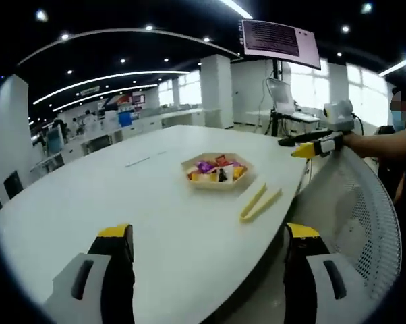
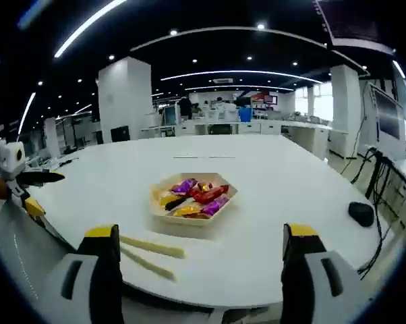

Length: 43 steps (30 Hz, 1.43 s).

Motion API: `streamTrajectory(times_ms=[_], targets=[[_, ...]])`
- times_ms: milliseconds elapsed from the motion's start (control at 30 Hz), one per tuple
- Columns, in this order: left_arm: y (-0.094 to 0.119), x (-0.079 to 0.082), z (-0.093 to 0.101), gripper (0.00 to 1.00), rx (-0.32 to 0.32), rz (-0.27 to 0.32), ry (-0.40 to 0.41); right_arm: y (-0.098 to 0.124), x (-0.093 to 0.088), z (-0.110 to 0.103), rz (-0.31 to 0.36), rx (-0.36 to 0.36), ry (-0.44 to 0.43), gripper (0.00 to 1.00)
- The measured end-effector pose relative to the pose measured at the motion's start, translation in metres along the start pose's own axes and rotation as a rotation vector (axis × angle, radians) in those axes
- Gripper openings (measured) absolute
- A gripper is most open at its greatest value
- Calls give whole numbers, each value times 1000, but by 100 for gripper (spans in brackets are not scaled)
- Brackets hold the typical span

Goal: Place the target food into the container with the food tongs after gripping and lifting it, then release it inside without dropping or visibly crushing the food.

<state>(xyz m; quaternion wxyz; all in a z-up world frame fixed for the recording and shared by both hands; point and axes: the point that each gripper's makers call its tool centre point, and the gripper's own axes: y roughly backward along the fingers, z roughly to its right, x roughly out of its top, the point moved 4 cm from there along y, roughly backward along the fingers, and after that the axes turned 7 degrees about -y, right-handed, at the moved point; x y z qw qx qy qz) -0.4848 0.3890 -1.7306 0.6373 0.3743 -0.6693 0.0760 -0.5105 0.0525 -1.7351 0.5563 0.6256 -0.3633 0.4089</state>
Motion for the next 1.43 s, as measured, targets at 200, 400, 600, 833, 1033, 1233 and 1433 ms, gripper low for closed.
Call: streamTrajectory(times_ms=[200,400,600,833,1033,1233,1433], targets=[[-19,7,4,98,-55,-19,12,2,9,-8,25,-6,138,100],[-40,-2,12,99,-75,-59,-31,4,9,-6,73,-15,97,100],[-34,0,4,100,-43,-30,15,1,7,-7,62,-9,91,100],[-28,11,-12,100,40,41,0,-1,5,-7,65,20,46,100],[-28,11,-11,100,39,46,9,1,5,-4,65,5,40,100],[-20,13,-18,100,63,62,10,5,6,2,86,-12,-38,100],[-4,1,-24,100,103,65,12,5,8,2,81,4,-13,100]])
